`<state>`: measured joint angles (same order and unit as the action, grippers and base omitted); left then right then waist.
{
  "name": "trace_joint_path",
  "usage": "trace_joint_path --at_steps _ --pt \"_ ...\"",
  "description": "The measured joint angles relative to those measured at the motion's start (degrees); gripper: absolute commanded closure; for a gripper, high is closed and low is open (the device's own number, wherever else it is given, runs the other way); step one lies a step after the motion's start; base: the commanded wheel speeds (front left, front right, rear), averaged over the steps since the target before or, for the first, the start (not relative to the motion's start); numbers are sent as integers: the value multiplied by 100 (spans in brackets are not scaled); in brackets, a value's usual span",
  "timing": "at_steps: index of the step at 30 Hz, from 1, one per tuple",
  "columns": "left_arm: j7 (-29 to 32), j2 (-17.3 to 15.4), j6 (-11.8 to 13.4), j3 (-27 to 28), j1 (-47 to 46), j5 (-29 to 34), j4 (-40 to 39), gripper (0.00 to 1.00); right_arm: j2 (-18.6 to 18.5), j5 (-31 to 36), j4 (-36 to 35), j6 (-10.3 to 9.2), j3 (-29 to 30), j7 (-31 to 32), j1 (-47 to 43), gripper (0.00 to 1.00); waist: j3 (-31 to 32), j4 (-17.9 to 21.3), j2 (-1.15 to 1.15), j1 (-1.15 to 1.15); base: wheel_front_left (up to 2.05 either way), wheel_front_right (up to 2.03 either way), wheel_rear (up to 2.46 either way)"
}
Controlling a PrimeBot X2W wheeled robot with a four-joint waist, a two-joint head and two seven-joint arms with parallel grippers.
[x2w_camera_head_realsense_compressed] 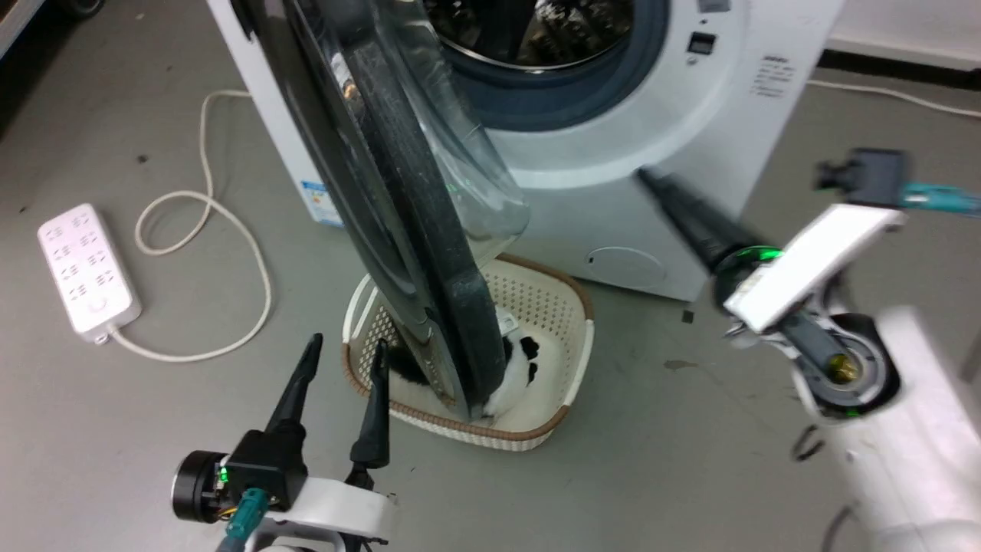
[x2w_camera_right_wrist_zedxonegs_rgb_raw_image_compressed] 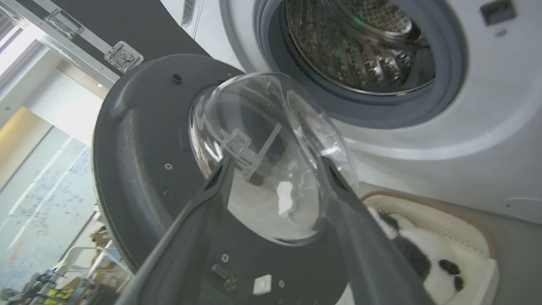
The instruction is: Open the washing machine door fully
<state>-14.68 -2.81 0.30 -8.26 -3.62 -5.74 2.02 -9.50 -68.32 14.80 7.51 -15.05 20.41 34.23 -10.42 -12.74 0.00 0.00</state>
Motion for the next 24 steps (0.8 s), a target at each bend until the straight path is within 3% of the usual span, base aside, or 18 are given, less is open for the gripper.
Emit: trace_joint_path --at_steps 6,10,13,17,24 --pt "0 1 -60 234 42 -42 -9 0 -977 2181 -470 1 -276 -1937 -337 0 258 268 0 0 0 0 0" --pt "0 -1 -133 360 174 -47 2 0 -1211 3440 -471 2 -165 -2825 -721 0 424 461 0 0 0 0 0" --pt "0 -1 -149 399 253 -32 -5 0 -1132 4262 -481 2 199 -3121 -1082 0 507 617 0 0 0 0 0" --pt "0 0 -148 476 276 -32 -68 0 -676 5112 -736 2 849 -3321 -1702 0 565 801 0 0 0 0 0" --pt "0 0 -223 538 399 -31 -53 0 289 5767 -1245 2 1606 -3459 -2854 0 612 996 0 0 0 0 0"
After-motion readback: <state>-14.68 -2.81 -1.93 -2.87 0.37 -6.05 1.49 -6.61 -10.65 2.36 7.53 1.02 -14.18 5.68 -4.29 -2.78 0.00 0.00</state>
